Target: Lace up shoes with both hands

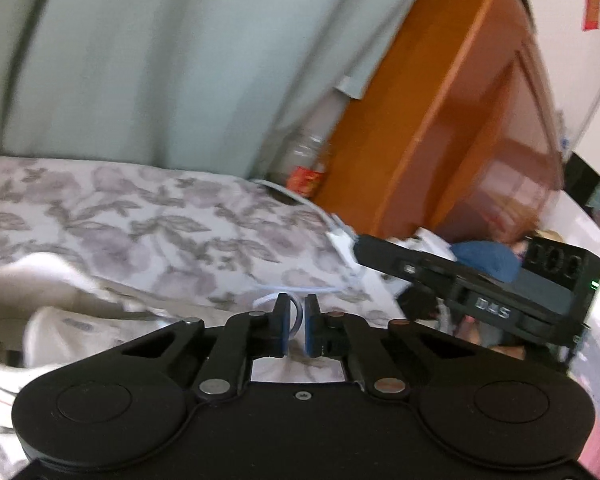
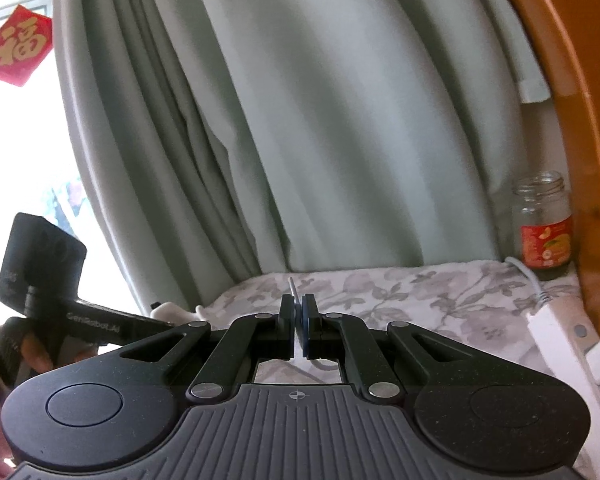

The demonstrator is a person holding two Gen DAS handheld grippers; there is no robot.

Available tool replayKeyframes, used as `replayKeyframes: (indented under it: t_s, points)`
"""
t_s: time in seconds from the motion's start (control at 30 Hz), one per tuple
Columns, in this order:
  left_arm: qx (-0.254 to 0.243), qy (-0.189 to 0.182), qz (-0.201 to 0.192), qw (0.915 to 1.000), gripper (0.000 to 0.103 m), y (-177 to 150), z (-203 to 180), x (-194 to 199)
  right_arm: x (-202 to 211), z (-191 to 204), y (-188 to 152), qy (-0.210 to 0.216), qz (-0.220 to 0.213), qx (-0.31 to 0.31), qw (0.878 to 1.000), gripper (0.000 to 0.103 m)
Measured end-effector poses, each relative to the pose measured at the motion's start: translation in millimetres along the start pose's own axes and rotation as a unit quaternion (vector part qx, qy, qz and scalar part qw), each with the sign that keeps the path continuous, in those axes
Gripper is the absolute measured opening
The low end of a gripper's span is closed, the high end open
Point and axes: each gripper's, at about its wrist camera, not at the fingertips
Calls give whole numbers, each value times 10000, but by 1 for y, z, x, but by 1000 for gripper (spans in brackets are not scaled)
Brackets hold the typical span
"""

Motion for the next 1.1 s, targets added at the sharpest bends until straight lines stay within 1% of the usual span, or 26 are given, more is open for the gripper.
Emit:
replayKeyframes:
  t_s: [0.13,0.2,0.27,0.37,0.43,0.5,0.6,0.63,0.7,0.77,0.83,0.93,1.0,1.1]
  points:
    - [-42,9,350,9994,3,-5,-4,-19,4,-3,0,-35,-39,-42,10000,2]
    - [15,28,508,9987,4,-8,-2,-28,3,-3,1,-19,-8,-32,10000,2]
    - [26,94,569,9983,4,-10,-1,-30,1,-2,1,8,42,-4,10000,2]
    - [-20,83,473,9988,15,-8,0,-22,-3,0,3,49,115,83,9999,2]
    - [-96,104,385,9992,31,-6,-1,-15,-5,-1,5,72,112,84,9999,2]
    - [-129,98,321,9994,37,-5,-1,-9,-7,-4,6,89,98,55,9999,3]
    - [-127,113,246,9996,40,-2,1,-3,-11,-4,7,94,109,55,9999,2]
    - [-124,124,239,9996,45,-1,2,-1,-11,-5,7,97,112,59,9999,2]
    - [-110,170,213,9996,49,1,4,3,-11,-6,7,94,103,61,9999,3]
    - [-112,211,161,9996,50,3,6,8,-10,-6,8,90,90,61,9999,2]
    - [-125,228,122,9996,56,5,7,15,-10,-7,9,90,85,64,9999,2]
    - [-179,339,45,9993,62,6,9,25,-13,-8,11,104,86,74,9999,2]
    - [-178,427,-4,9989,65,7,11,31,-16,-8,13,128,92,94,9998,2]
    - [-170,536,-91,9984,65,9,15,39,-21,-7,16,183,122,147,9996,2]
Point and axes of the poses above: each gripper's, at about its wrist camera, not at the fingertips, and x roughly against the way its jaws point, z to its left, y to its top, and after that the axes turned 12 degrees about z, right-handed
